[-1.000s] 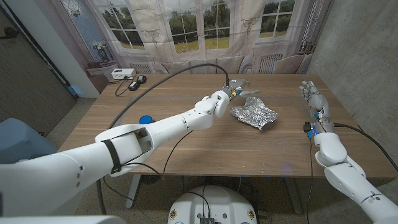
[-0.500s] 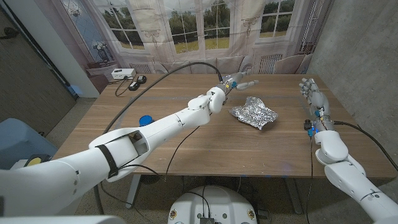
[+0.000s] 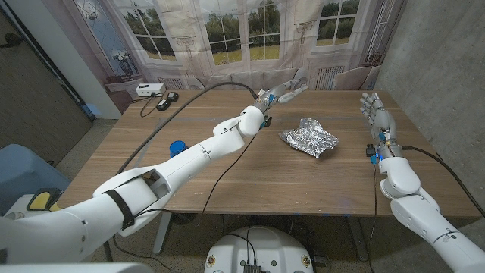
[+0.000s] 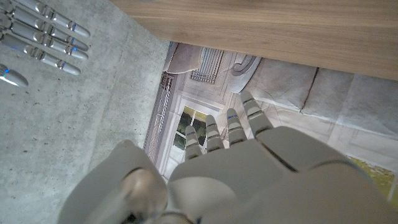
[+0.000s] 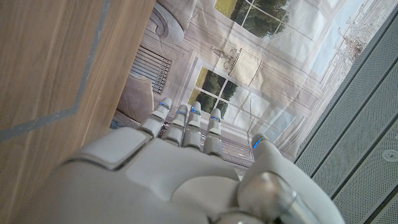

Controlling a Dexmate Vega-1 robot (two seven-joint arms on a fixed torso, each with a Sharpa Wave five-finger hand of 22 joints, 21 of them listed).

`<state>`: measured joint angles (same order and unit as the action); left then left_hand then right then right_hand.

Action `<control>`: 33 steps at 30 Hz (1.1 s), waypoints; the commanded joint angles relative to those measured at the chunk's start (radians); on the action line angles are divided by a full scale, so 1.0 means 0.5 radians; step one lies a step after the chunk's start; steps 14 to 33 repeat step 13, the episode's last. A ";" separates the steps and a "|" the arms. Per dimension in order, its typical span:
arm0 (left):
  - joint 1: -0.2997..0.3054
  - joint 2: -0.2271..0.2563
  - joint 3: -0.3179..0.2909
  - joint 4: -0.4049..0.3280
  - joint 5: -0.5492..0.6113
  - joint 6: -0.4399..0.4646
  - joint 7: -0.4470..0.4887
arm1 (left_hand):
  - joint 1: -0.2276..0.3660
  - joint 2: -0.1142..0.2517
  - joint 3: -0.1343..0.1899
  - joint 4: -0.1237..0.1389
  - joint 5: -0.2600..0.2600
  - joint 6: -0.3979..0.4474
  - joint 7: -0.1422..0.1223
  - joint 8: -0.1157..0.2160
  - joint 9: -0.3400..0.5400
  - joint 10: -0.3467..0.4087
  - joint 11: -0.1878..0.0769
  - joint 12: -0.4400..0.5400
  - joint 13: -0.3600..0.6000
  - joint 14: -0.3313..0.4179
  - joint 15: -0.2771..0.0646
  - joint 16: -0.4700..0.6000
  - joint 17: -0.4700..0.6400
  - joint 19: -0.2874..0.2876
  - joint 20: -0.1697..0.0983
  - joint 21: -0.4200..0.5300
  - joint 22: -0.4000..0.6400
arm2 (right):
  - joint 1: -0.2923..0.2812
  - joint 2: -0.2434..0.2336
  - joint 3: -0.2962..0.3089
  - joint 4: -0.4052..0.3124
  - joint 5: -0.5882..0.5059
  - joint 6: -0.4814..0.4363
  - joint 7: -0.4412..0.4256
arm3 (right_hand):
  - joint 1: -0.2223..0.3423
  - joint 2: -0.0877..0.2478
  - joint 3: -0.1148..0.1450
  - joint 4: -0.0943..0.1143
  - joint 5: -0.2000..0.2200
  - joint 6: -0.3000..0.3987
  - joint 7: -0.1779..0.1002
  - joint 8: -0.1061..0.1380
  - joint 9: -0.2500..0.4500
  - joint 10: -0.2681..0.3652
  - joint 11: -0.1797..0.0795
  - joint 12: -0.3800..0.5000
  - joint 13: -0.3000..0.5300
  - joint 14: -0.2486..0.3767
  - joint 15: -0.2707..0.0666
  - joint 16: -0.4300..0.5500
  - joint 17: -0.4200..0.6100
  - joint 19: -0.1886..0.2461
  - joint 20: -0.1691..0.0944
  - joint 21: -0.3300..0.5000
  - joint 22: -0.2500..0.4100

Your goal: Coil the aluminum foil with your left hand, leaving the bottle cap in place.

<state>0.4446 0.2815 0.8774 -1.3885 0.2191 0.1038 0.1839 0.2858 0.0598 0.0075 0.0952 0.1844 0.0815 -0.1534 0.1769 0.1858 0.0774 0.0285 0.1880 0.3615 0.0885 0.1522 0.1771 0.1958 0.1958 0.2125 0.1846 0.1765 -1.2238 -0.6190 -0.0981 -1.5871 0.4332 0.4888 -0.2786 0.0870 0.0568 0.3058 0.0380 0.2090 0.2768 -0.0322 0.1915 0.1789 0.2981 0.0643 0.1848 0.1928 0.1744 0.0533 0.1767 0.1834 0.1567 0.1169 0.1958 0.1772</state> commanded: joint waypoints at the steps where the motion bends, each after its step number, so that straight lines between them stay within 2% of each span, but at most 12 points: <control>1: 0.244 0.155 -0.269 -0.180 -0.403 -0.326 -0.039 | -0.033 -0.005 -0.019 0.013 0.009 -0.014 -0.002 0.002 -0.003 -0.031 0.000 -0.010 -0.011 -0.033 0.013 -0.003 0.003 -0.034 0.011 -0.008 0.007 | -0.074 -0.005 -0.001 -0.199 -0.097 -0.155 -0.146 | 0.000 -0.021 -0.007 -0.006 -0.006 0.000 -0.004 -0.009 0.011 -0.003 -0.002 0.003 0.008 -0.010 0.000 0.006 0.005 0.001 -0.023 0.002 0.004; 6: 0.342 0.175 -0.353 -0.196 -0.552 -0.446 -0.046 | -0.061 -0.003 -0.030 0.025 0.017 -0.016 -0.005 0.007 -0.007 -0.057 -0.003 -0.009 -0.032 -0.066 0.020 -0.003 0.000 -0.071 0.011 -0.012 0.007 | -0.085 0.011 -0.023 -0.251 -0.132 -0.193 -0.176 | 0.000 -0.026 -0.010 -0.009 -0.004 0.008 0.002 -0.005 0.011 0.000 0.001 0.008 0.008 -0.026 -0.011 0.005 0.005 -0.010 -0.044 -0.001 0.004; 13: 0.459 0.203 -0.434 -0.249 -0.647 -0.481 0.010 | -0.082 0.004 -0.036 0.036 0.024 -0.037 -0.018 0.001 -0.010 -0.068 -0.007 -0.007 -0.048 -0.074 0.021 0.003 -0.003 -0.097 0.010 -0.014 0.006 | -0.002 0.044 -0.112 -0.225 -0.210 -0.214 -0.176 | 0.000 -0.028 -0.011 -0.011 -0.003 0.010 0.003 -0.003 0.011 -0.003 -0.001 0.009 0.008 -0.027 -0.009 0.009 0.005 -0.009 -0.046 0.000 0.004; 33: 0.459 0.203 -0.434 -0.249 -0.647 -0.481 0.010 | -0.082 0.004 -0.036 0.036 0.024 -0.037 -0.018 0.001 -0.010 -0.068 -0.007 -0.007 -0.048 -0.074 0.021 0.003 -0.003 -0.097 0.010 -0.014 0.006 | -0.002 0.044 -0.112 -0.225 -0.210 -0.214 -0.176 | 0.000 -0.028 -0.011 -0.011 -0.003 0.010 0.003 -0.003 0.011 -0.003 -0.001 0.009 0.008 -0.027 -0.009 0.009 0.005 -0.009 -0.046 0.000 0.004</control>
